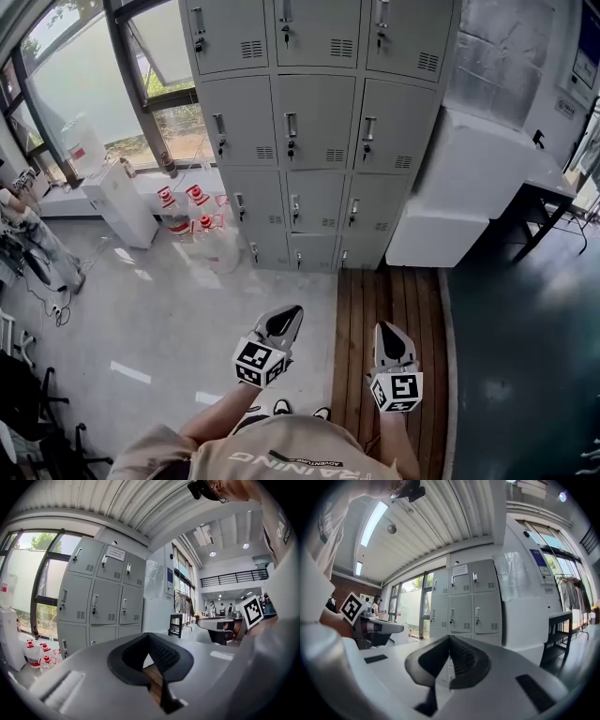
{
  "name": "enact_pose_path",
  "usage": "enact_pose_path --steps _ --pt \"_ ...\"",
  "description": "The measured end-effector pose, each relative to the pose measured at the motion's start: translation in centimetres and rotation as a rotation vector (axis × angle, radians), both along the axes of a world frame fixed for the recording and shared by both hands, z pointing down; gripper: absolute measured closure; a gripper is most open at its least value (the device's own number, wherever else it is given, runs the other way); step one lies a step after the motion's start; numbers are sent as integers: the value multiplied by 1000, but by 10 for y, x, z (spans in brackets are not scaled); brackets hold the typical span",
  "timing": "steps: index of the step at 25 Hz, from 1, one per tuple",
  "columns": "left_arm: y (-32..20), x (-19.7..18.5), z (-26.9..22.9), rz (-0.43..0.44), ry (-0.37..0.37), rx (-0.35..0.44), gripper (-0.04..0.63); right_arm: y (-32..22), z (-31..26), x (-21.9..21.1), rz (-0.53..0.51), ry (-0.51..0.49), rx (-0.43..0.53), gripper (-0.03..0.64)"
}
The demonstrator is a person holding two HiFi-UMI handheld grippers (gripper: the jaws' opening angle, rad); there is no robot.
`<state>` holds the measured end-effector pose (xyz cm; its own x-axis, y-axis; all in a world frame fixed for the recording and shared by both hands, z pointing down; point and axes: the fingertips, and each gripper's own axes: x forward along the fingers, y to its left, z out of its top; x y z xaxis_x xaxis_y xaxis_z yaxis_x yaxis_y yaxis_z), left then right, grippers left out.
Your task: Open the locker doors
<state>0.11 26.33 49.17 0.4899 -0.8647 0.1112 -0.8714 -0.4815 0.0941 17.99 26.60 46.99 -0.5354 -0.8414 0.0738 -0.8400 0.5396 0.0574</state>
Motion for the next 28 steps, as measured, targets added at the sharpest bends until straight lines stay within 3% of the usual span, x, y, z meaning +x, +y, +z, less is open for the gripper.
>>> enact_pose_path --steps 5,10,13,18,23,26,28 --pt "-14 1 2 -20 -11 -14 588 -19 -9 5 -24 -40 40 607" --pt "-36 8 14 -23 -65 -26 588 -67 4 17 -2 -27 -16 607" --pt "-56 2 23 -22 -40 -38 588 -93 3 15 2 -61 -28 607" --pt "-122 -13 29 10 19 -29 588 -143 -3 -7 8 10 0 607" --pt "-188 -34 5 88 -20 33 588 -198 -19 -33 61 54 16 606" --pt "-231 -53 -7 124 -18 62 588 -236 -25 -49 110 46 35 606" --pt "-258 -62 -6 139 19 33 588 -255 -23 -62 118 22 26 606"
